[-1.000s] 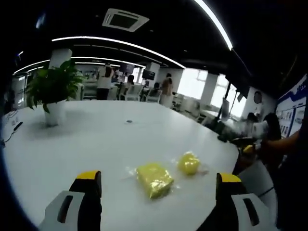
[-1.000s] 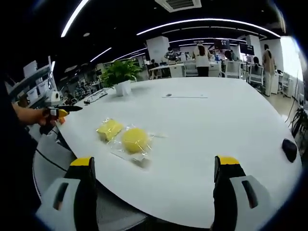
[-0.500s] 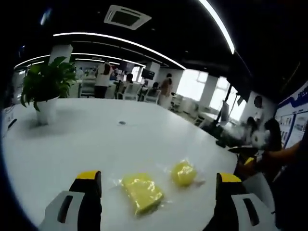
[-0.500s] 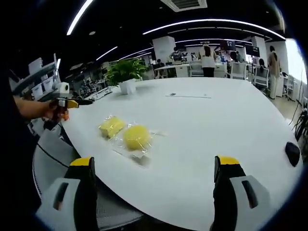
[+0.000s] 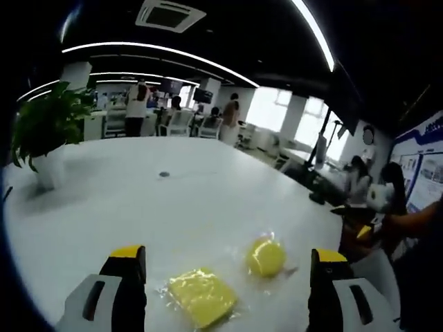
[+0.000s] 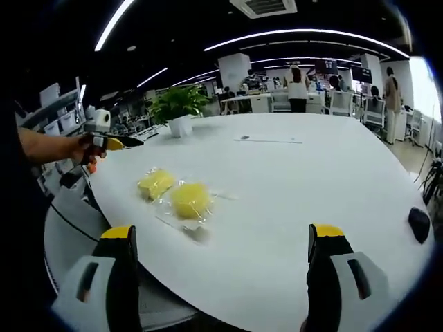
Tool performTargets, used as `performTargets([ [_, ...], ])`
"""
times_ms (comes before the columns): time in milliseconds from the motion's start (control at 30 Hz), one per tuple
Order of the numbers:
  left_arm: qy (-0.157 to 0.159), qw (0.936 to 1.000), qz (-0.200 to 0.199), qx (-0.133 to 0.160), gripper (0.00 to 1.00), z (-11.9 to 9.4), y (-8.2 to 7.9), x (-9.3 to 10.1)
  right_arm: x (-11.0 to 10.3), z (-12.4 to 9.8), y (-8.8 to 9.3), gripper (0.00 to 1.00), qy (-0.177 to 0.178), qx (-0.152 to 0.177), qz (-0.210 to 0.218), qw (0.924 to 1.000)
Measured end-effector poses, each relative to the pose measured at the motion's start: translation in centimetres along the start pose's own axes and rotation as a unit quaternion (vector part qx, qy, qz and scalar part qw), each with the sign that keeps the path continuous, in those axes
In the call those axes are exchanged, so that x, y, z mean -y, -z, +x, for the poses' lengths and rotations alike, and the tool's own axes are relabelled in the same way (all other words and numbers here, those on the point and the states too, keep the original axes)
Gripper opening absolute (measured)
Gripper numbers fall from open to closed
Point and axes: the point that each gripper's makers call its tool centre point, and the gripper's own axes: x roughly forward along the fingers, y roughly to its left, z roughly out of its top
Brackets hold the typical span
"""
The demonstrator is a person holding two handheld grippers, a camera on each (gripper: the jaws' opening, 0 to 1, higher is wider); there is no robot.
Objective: Compare the silicone blocks by pressing each to a similar depth, holding the contact briefly, and releasing to observe deformation and rebound differences across the visible hardness samples.
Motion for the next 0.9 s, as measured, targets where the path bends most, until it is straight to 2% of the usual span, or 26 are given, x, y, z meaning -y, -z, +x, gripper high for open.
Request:
performTargets([
  [233,-0.003,0.9993,-0.027,-0.024,1.0,1.8,0.7,-0.2,0.0,0.0,0.1,0.96,0.001,-0.004,-0.001,1.0],
  [400,-0.003,0.9986,-0.029,-0.044,1.0,2.8,1.3,0.2,0.0,0.0,0.3,0.96,0.0,-0.005,0.002,1.0],
  [667,0.002,0.9982,-0.032,-0.051,1.0,4.1,1.7,0.6,0.3,0.0,0.3,0.96,0.0,-0.003,0.005,1.0],
  [900,0.013,0.9956,-0.068,-0.064,1.0,5.6,2.1,1.1,0.6,0.0,0.4,0.96,0.007,-0.002,0.012,0.9999],
])
